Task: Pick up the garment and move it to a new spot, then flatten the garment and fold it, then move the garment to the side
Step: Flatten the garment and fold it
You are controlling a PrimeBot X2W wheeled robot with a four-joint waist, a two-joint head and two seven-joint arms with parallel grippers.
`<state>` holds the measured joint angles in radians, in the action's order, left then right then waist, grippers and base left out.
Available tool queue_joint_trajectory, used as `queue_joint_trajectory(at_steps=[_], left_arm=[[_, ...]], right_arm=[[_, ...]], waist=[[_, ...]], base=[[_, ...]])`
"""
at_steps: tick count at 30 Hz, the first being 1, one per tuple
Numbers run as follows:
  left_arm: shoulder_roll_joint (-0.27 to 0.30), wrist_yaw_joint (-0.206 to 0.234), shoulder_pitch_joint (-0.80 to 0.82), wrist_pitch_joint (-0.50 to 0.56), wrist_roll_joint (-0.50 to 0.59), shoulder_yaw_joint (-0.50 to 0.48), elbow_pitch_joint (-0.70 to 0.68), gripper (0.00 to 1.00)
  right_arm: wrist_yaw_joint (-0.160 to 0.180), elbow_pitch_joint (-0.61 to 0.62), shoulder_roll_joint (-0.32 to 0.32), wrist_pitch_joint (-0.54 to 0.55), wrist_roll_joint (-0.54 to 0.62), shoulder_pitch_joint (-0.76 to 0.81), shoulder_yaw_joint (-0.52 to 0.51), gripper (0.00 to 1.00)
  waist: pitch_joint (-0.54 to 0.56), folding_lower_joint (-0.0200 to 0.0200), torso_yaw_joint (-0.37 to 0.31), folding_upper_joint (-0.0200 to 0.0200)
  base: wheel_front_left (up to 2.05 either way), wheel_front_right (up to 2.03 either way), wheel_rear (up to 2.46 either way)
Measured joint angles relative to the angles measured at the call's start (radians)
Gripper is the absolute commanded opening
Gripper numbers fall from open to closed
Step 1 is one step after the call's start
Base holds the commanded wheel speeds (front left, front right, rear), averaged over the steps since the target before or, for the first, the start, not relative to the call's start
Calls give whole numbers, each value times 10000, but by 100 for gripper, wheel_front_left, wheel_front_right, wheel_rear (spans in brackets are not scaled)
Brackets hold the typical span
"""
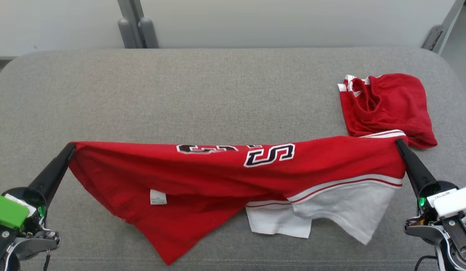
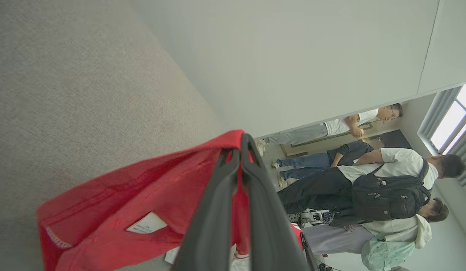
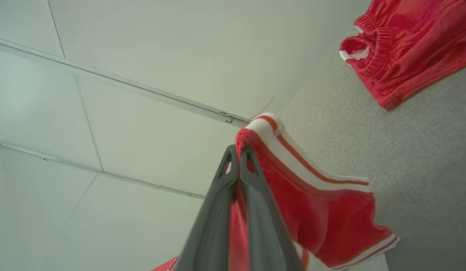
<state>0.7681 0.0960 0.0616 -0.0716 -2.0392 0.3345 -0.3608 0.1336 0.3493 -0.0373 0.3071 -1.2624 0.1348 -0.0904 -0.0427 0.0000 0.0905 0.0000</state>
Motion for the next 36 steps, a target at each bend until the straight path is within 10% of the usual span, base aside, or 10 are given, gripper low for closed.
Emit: queue_joint_trajectory(at_steps=[24,32,34,36], left_arm=[[-1954,0,4083,1018,332,1241,2704,0],[-2654,-558,4849,1252,744,1732,3779,0],[-2755,-646,4867,1310,786,1827,4121,0],[-2821,-779,4868,1313,863,1881,4414,24]], right_arm=[[0,-4341,-109,-1856,3009,-5404,1116,0],[-2,-5091,-169,-2203,3728,-6454,1685,49],[0,-5352,-211,-2272,3785,-6461,1743,96],[-2,-5532,-207,-2336,3787,-6493,1814,100]], waist=[[-3469,0,-118,0],[-4398,0,102,0],[-4471,1,199,0],[-4480,1,266,0]], base=[[0,0,0],[0,0,0],[0,0,0],[0,0,0]])
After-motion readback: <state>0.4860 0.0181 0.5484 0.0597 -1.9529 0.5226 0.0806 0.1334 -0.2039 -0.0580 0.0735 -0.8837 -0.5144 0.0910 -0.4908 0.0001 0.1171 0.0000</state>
